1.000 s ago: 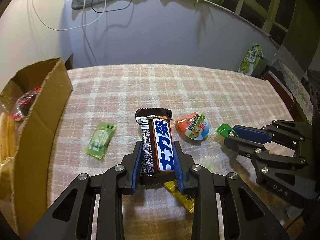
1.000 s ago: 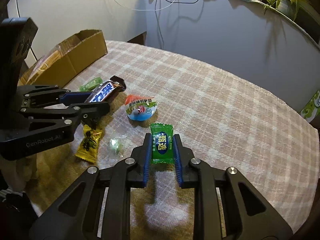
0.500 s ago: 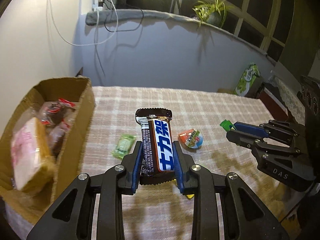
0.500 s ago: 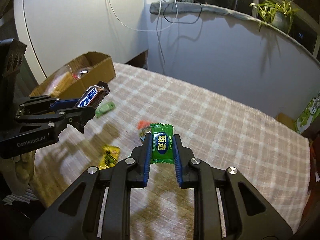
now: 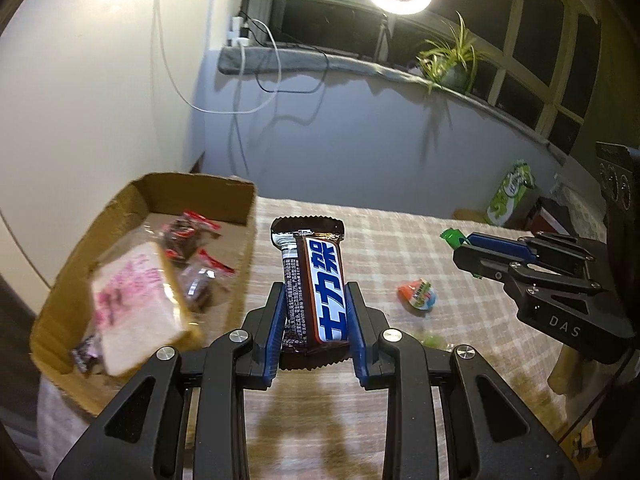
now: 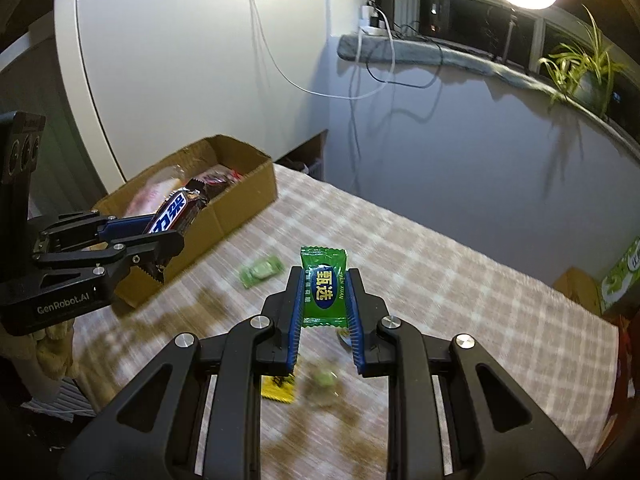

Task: Organize snacks
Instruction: 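Carry the Snickers bar and green candy over the box with both tools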

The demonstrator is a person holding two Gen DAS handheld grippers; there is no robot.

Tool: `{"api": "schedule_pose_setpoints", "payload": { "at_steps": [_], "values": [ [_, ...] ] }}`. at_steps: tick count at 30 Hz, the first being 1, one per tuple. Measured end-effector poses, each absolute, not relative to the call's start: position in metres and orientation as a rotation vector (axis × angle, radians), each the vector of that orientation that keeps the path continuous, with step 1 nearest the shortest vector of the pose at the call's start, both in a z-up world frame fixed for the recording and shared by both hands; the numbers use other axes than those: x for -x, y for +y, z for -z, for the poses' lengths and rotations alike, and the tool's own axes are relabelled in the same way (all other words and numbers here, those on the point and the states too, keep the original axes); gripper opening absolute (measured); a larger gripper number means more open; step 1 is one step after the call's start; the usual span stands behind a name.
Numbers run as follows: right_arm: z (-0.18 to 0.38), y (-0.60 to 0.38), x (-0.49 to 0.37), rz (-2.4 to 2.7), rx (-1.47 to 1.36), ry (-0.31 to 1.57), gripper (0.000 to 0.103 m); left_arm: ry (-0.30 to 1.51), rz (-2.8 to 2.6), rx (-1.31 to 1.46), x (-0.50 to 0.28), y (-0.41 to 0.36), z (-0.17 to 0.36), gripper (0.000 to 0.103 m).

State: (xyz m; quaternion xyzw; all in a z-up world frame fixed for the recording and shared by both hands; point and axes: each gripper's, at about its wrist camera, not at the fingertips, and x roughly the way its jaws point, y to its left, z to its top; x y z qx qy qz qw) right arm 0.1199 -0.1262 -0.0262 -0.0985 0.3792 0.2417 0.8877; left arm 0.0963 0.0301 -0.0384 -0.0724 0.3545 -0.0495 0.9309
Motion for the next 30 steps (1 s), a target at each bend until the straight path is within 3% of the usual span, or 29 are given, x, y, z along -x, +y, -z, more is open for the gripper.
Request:
{"api": "schedule_pose_setpoints", "payload": {
  "at_steps": [30],
  "values": [
    [0.01,0.028,-0.164,-0.7,0.275,0.739,0.021,0.666,-0.063,0.233,-0.073,0.133,0.034,0.027]
  ]
}}
